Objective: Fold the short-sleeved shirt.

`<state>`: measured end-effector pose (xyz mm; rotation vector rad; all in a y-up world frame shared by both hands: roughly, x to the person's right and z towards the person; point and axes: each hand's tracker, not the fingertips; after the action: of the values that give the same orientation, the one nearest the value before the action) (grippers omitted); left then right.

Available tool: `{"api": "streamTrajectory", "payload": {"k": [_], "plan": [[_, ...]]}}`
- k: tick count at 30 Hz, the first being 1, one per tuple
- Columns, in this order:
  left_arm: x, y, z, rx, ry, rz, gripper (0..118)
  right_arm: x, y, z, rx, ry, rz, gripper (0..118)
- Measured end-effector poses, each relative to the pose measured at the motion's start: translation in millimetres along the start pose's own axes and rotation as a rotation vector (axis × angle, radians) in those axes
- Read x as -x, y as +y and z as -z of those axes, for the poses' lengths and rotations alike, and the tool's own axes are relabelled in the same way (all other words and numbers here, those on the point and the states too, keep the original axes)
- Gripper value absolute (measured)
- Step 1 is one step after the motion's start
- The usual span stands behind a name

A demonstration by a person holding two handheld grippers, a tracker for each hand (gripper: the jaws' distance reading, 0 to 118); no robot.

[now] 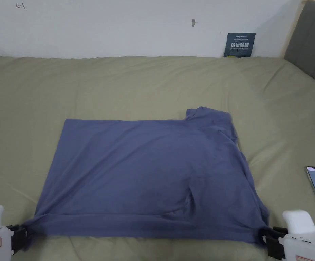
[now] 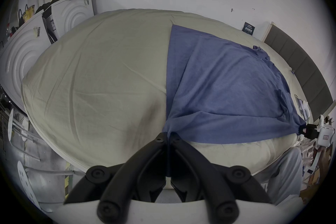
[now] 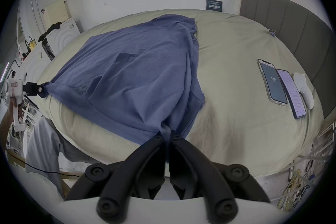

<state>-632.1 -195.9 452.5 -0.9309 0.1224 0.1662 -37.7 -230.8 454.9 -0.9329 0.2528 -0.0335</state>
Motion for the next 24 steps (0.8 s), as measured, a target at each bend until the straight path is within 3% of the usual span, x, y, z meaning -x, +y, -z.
{"api": "streamTrajectory", "payload": {"k": [4, 13, 24], "plan": [[5.4, 2.7, -3.9, 0.0, 0.008, 0.021, 0, -4.2, 1.5, -18.6, -0.052, -0.007, 0.032, 4], [8.6, 38.8, -7.0, -0.029, -0.021, 0.043, 0, 4.0, 53.7, -37.5, -0.133, -0.005, 0.002, 4], [-7.0, 147.4, 41.5, -0.045, -0.031, 0.088, 0, -12.6, 168.1, 8.7, -0.152, -0.036, 0.018, 4]]}}
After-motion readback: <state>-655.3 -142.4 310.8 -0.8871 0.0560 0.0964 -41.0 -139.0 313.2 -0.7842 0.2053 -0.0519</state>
